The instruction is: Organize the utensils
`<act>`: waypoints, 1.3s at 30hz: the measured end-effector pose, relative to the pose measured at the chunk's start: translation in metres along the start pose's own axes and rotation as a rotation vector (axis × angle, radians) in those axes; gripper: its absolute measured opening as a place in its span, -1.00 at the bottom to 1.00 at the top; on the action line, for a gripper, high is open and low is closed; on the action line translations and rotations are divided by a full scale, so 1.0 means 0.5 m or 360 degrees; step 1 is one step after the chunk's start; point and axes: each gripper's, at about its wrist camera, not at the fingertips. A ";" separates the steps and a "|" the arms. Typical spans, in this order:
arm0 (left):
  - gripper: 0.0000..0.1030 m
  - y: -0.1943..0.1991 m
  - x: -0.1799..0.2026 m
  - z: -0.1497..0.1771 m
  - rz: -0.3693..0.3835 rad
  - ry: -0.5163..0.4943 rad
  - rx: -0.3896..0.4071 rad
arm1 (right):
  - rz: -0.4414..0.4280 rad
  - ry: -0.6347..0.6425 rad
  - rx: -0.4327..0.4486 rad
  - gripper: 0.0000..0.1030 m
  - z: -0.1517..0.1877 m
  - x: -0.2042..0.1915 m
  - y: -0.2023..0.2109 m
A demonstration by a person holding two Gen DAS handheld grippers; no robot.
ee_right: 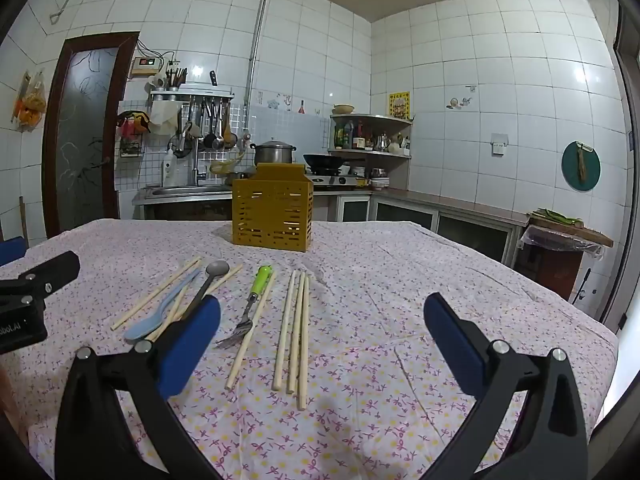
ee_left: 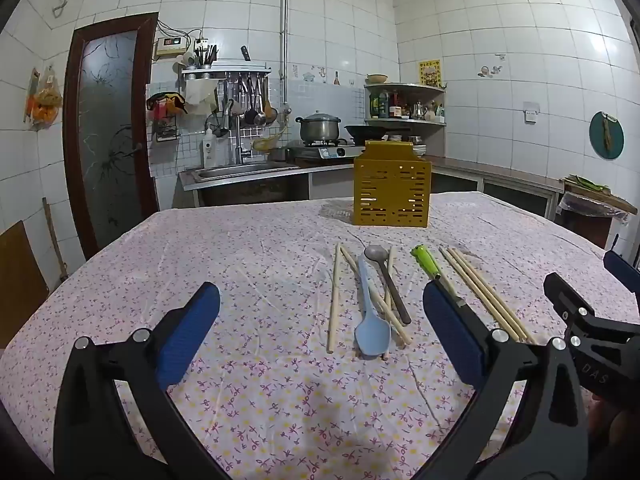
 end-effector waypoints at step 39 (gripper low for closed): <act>0.91 -0.015 0.010 0.016 0.0019 0.0017 -0.0030 | -0.0001 -0.0019 -0.0002 0.93 -0.003 0.002 -0.003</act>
Point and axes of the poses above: each gripper's, at about its wrist camera, not at the fingertips, and y roughly against the way its jaws point, x to its right, z to its underside, and after that the axes turned 10 degrees about y, right-handed
